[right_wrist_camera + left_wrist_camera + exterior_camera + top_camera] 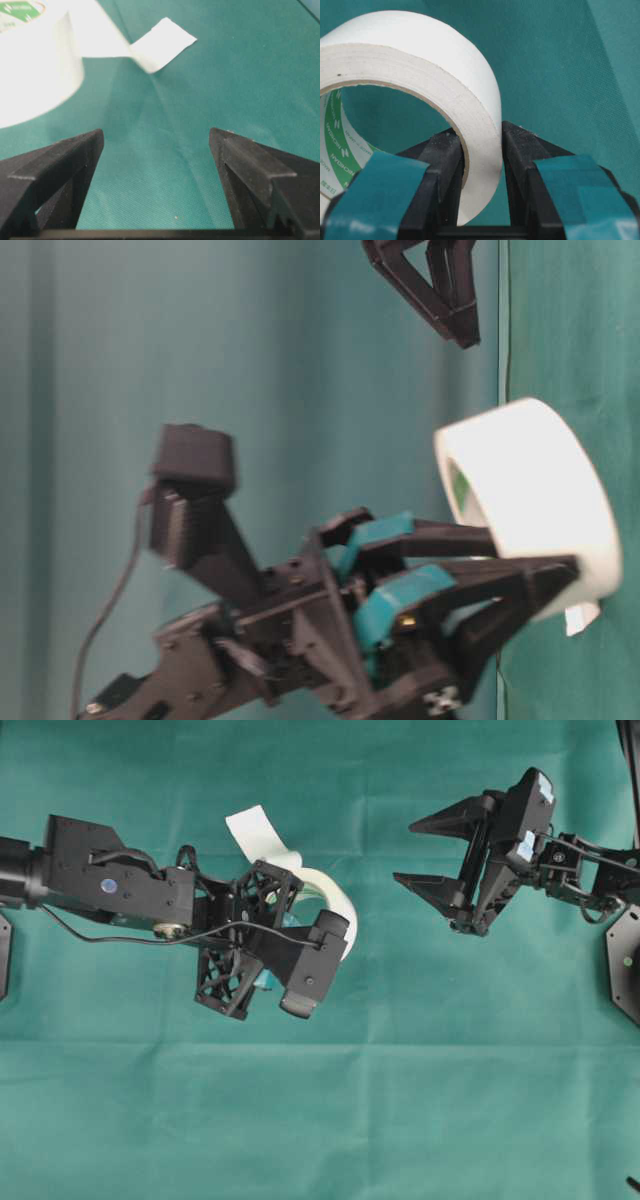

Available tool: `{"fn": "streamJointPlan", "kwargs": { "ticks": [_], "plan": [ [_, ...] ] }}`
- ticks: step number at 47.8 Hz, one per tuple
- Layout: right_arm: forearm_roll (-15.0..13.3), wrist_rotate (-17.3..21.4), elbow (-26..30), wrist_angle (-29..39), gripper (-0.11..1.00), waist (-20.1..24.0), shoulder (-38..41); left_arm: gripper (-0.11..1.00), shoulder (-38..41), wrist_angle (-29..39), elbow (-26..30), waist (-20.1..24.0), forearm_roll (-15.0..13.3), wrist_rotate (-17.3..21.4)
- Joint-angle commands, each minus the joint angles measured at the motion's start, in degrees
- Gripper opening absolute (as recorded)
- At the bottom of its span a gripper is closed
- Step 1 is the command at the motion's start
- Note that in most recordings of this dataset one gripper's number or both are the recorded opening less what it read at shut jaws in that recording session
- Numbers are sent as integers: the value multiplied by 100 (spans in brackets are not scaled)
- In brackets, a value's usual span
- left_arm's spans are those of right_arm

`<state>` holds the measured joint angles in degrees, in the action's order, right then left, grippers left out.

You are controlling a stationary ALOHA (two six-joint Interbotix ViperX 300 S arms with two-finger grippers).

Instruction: Peel off the duct tape with your right arm.

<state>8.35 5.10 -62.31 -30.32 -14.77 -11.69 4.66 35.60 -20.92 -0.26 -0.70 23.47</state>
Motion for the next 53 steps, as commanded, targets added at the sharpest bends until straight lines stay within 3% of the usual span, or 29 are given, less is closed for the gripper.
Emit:
{"fn": "streamJointPlan", "kwargs": {
  "ticks": [1, 10, 31, 46, 53],
  "plan": [
    [-9, 0, 53, -53, 57, 9, -88, 20, -9, -114, 62, -35, 0, -149],
    [-9, 0, 53, -53, 57, 0, -88, 20, 132, -325, 62, -105, -9, -387],
    [-9, 0, 44, -44, 57, 9, -88, 20, 563, -1538, 35, -387, 0, -422],
    [-9, 0, 53, -26, 57, 9, -88, 20, 729, -1529, 53, -510, -18, -1143],
    [-9, 0, 70, -26, 57, 9, -88, 20, 729, -1125, 149, -519, -18, -1406]
  ]
}}
